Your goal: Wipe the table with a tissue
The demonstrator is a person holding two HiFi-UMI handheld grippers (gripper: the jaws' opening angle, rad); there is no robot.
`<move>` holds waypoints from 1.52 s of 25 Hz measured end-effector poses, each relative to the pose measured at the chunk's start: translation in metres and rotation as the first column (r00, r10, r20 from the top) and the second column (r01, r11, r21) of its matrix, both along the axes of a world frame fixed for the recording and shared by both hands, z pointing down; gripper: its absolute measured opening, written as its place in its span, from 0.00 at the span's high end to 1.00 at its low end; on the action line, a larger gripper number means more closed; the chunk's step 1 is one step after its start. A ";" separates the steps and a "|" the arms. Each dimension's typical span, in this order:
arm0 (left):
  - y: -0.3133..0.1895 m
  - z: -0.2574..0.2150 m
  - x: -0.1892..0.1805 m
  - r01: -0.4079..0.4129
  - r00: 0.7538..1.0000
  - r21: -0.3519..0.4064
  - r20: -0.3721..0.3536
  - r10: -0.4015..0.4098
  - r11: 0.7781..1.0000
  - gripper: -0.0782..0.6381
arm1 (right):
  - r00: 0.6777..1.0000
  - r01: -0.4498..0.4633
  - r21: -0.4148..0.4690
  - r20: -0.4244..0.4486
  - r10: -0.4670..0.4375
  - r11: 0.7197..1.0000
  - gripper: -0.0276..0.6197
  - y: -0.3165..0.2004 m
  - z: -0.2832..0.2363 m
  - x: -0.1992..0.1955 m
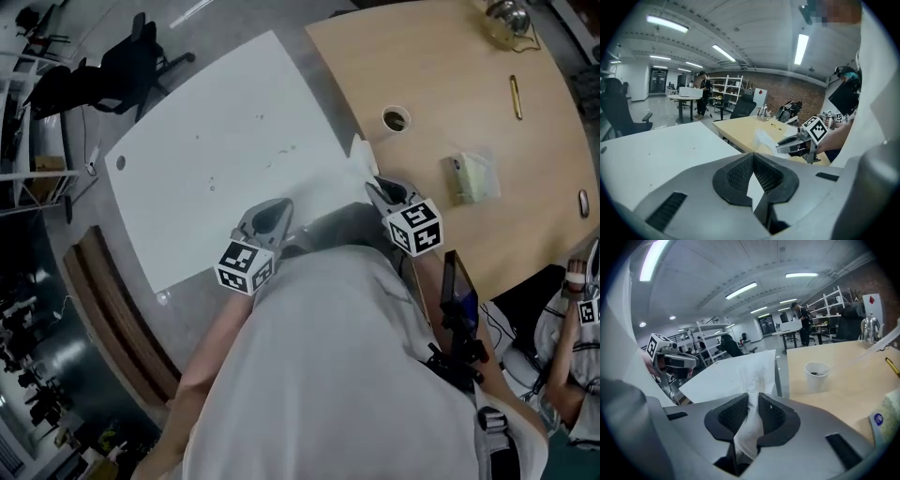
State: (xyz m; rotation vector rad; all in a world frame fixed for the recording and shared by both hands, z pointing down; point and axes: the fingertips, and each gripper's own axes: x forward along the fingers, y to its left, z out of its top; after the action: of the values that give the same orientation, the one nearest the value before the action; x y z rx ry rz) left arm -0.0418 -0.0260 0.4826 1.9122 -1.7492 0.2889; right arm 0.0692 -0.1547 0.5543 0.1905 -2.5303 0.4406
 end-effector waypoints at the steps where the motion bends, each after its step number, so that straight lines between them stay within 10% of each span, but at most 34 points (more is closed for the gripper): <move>1: 0.008 0.000 -0.003 0.019 1.000 -0.005 0.004 -0.018 1.000 0.88 | 1.000 0.021 -0.006 0.007 -0.021 1.000 0.84 0.005 0.001 -0.008; 13: 0.083 0.007 -0.018 0.132 0.991 -0.039 0.009 -0.132 0.991 0.88 | 0.987 0.161 -0.005 -0.011 -0.162 0.987 0.84 0.055 0.005 -0.061; 38: 0.166 0.013 -0.131 0.071 0.994 0.100 -0.089 -0.062 0.992 0.88 | 0.969 0.006 0.167 -0.243 0.035 0.986 0.84 0.078 0.021 -0.114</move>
State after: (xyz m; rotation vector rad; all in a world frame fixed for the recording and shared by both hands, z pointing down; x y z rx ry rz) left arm -0.1730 0.1403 0.4955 1.9035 -1.7976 0.0921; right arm -0.0444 -0.0766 0.5756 0.3073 -2.3216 0.1961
